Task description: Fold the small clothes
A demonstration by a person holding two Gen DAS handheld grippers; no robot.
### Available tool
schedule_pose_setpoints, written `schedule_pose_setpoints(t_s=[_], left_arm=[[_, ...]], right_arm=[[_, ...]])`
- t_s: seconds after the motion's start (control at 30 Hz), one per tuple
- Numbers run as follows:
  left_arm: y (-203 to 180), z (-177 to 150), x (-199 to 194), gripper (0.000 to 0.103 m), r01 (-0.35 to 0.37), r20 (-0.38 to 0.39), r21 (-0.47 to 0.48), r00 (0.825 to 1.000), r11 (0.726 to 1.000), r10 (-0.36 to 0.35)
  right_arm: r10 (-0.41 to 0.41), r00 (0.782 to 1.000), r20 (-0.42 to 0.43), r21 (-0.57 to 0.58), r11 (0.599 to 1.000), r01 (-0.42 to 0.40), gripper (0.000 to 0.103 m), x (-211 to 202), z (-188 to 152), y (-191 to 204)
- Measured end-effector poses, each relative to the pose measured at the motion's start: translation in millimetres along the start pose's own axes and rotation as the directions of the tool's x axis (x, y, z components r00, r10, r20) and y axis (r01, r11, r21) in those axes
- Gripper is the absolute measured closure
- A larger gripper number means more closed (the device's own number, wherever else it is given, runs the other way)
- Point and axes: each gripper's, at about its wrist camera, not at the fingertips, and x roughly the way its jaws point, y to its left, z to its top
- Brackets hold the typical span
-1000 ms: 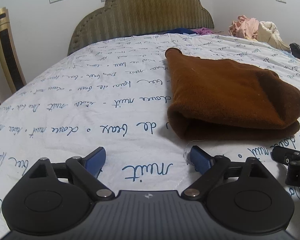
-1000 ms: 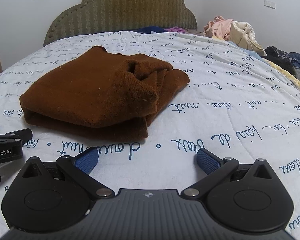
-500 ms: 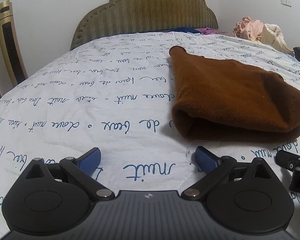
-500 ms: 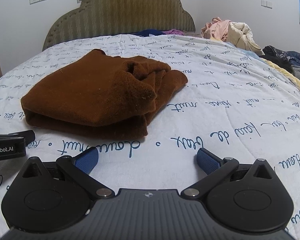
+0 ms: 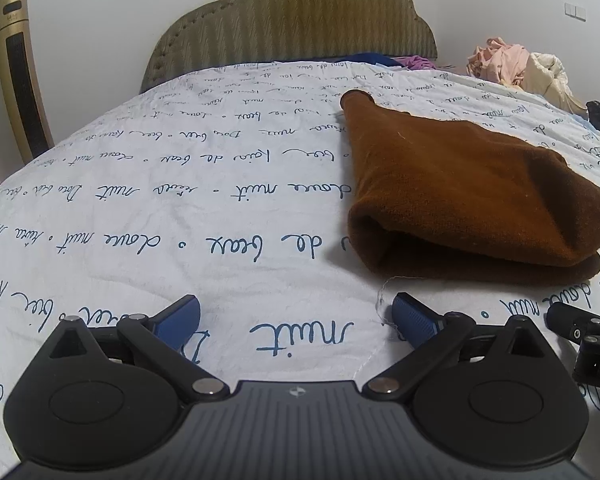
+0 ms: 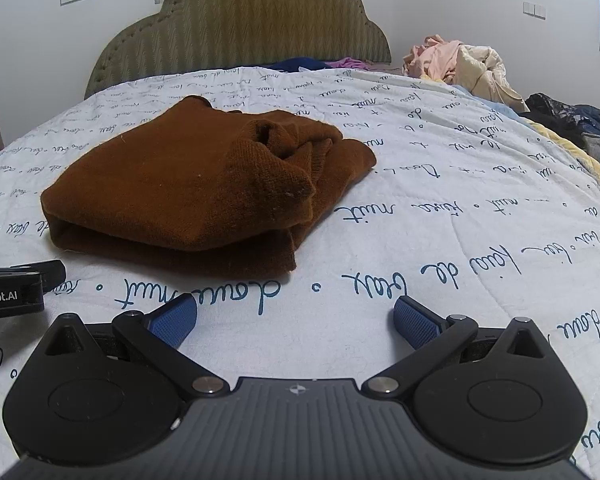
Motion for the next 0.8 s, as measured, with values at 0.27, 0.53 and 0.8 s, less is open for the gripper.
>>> schedule_pose_setpoints(t_s=[0.27,0.53,0.8], left_arm=[[-0.3,-0.2,-0.3,0.0,-0.001,0.001,0.0,1.0,1.0,0.001],[0.4,-0.2,0.0,0.0,0.0,0.003,0.0,1.0,1.0,-0.001],[-0.6,-1.2,-1.6,0.0,0.001,0.001,0.009,1.0,1.0,-0.001]], right_arm=[[0.0,1.0,0.0,0.0,1.0,0.0,0.0,-0.1,-0.1,0.0],[0.0,1.0,0.0,-0.001,1.0,0.0,0.0,-0.1,-0.2,0.3],[0.002,1.0,0.001,-0.009,1.0,-0.002,0.0,-0.6,0.3,1.3]])
